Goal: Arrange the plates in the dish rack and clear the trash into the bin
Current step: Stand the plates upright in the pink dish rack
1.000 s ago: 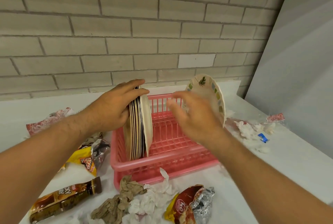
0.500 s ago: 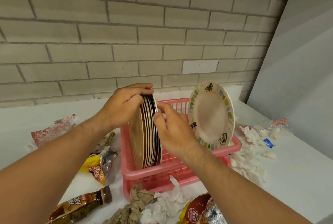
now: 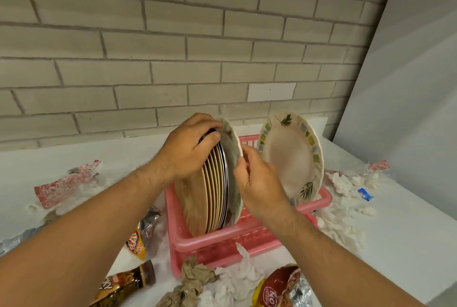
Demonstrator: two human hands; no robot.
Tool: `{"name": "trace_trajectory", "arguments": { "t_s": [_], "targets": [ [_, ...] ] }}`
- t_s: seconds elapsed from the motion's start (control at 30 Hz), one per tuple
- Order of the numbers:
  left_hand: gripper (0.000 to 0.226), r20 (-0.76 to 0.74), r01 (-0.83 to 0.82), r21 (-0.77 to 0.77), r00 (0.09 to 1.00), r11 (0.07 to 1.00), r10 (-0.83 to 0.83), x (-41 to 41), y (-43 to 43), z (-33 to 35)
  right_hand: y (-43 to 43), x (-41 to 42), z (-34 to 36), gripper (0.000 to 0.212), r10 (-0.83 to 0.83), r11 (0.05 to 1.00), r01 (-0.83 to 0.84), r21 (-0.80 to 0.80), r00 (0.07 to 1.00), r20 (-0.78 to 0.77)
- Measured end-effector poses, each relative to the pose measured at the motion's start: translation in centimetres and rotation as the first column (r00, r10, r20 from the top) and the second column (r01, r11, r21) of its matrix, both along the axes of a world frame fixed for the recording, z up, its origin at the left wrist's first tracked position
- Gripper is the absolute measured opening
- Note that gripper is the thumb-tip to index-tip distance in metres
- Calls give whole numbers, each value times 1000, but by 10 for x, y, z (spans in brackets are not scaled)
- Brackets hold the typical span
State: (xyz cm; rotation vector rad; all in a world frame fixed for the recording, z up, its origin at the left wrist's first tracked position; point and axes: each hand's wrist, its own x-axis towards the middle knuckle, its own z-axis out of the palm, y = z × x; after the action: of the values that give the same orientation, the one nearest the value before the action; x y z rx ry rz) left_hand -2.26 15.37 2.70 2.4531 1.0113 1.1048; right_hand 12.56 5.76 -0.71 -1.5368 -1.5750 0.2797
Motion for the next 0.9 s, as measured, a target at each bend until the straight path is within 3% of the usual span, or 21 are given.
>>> {"name": "trace_trajectory", "arguments": {
  "t_s": [0.27,0.47,0.57,0.9],
  "targets": [
    [24,49,33,-49,998,998,-30,-3,-5,-4,28,25,20,29,-118,964,103,-245,992,-47],
    [22,63,28,-17,998,999,-27,-3,-4,-3,19,46,80,29,-182,978,198,-72,966,184],
    [21,80,-2,-21,997,1000,3,-3,-7,-4,15,68,108,31,-247,969,247,30,946,211],
    [19,83,-26,-47,996,999,30,2,-10,0,0,99,39,48,-353,923,380,-59,900,256]
  ]
}}
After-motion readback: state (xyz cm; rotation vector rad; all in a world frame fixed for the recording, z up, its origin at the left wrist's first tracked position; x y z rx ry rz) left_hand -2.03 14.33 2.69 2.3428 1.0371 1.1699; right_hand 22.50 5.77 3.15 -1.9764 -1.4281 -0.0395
